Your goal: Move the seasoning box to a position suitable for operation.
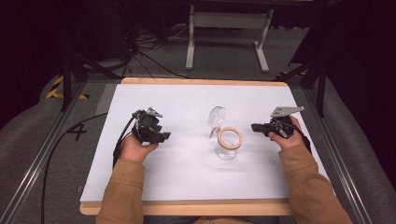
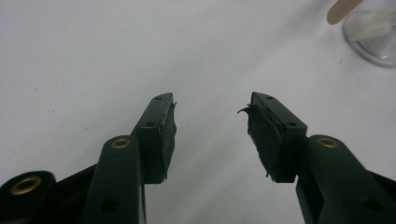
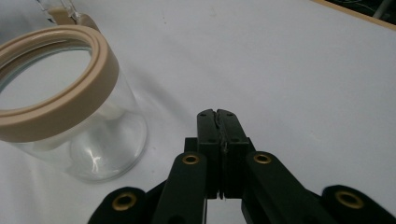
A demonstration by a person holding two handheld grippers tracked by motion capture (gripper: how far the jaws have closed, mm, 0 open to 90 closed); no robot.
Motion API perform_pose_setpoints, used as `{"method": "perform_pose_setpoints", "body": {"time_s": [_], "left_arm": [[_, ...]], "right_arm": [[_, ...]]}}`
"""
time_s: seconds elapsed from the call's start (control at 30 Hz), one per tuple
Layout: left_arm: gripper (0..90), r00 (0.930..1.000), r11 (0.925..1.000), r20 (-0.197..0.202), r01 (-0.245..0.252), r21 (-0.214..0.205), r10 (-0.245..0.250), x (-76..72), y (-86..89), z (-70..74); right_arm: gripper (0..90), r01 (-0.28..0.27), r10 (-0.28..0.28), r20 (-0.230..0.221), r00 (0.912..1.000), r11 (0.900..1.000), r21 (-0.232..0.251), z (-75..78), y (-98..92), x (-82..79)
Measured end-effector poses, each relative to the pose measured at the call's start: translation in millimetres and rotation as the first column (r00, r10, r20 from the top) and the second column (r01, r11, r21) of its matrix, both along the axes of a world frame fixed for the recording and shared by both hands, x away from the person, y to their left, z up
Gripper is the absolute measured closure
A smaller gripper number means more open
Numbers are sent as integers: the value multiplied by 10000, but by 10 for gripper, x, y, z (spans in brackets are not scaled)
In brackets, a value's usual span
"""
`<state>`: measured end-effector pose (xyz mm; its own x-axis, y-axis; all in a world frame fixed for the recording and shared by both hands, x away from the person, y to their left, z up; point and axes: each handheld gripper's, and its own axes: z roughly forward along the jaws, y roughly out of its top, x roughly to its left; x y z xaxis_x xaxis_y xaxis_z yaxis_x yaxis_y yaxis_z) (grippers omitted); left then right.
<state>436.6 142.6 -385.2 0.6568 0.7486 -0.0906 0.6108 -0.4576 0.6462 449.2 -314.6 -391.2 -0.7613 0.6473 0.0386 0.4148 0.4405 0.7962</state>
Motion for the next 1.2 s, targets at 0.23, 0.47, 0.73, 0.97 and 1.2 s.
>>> {"method": "perform_pose_setpoints", "body": {"time_s": [0.23, 0.47, 0.73, 0.97, 1.2], "left_arm": [[486, 9990, 9995, 328, 310, -57, -308, -47, -47, 93], [452, 9983, 9979, 26, 588, -265, -587, -71, -62, 131], [430, 9955, 9949, -196, 922, -415, -930, -117, -108, 209], [407, 9920, 9917, -147, 1246, -304, -1250, -151, -192, 219], [386, 9872, 9877, -320, 1555, -158, -1559, -196, -239, 229]], "right_arm": [[884, -109, 109, -80, 9999, 9999, 51, 10, 8, -21], [888, -275, 279, -312, 9991, 9995, 132, -34, 43, -18], [878, -638, 656, -568, 9962, 9974, 338, -78, 139, -13], [890, -978, 992, -744, 9923, 9950, 223, -229, 322, 3], [889, -1217, 1213, -970, 9879, 9926, 15, -333, 416, 30]]}}
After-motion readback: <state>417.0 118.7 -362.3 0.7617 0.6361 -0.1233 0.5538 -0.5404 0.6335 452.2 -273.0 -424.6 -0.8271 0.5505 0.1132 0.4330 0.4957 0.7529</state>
